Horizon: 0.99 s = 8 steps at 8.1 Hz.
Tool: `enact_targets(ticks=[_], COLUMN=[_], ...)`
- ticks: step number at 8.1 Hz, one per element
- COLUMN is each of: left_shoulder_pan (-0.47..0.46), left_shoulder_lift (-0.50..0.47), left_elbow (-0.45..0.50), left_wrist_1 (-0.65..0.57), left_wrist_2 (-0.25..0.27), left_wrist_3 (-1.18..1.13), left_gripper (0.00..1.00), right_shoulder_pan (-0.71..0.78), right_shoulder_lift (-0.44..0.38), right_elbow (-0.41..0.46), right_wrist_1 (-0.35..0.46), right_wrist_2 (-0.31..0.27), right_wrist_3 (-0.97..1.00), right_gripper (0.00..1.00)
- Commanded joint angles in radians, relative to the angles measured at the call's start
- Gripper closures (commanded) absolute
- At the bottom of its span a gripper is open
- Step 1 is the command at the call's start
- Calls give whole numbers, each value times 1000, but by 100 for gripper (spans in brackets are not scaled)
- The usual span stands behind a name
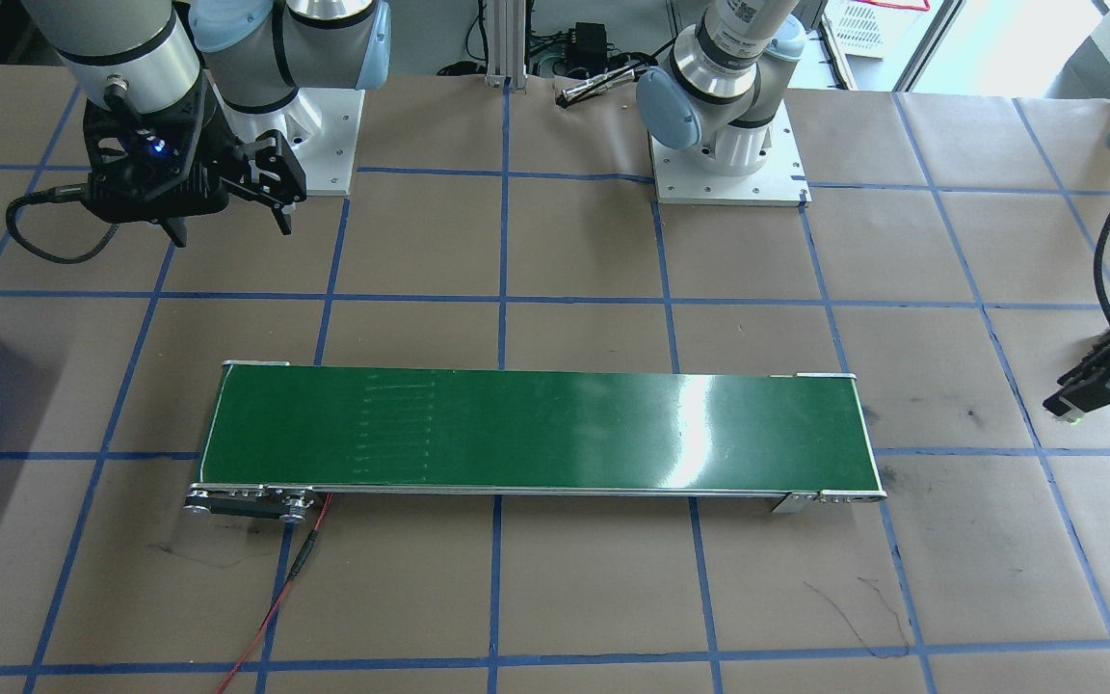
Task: Move button from left to right
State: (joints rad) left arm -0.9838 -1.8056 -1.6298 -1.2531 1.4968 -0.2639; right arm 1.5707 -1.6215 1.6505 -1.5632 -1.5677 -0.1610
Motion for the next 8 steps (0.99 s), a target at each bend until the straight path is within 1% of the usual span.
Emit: enact_targets(ticks=[1,2,3,4,5,6,7,8], left_shoulder_pan=[-180,-222,-251,-263,-271,-273,-273,-273], left_shoulder_lift=[20,14,12,-1,-6,-12,-23,-23], left_elbow=[-7,-12,-22,-47,-98,-149,-197,-220], left_wrist_1=[-83,-86,-85,-85,-68,-4,86,110], left_wrist_2=[-61,-82,-151,-176,-175,-173,-165,-164], left_wrist_3=[-497,-547,-657,-708,-716,-712,-710,-710], left_gripper=[74,76,78,79,79,79,79,79], right_shoulder_pan=[0,-1,-1,0,-1,-1,-1,-1], right_shoulder_lift=[0,0,0,0,0,0,0,0], right_elbow=[0,0,0,0,0,0,0,0], right_wrist_1=[0,0,0,0,0,0,0,0], right_wrist_2=[0,0,0,0,0,0,0,0], right_wrist_3=[1,0,1,0,0,0,0,0], right_gripper=[0,0,0,0,0,0,0,0])
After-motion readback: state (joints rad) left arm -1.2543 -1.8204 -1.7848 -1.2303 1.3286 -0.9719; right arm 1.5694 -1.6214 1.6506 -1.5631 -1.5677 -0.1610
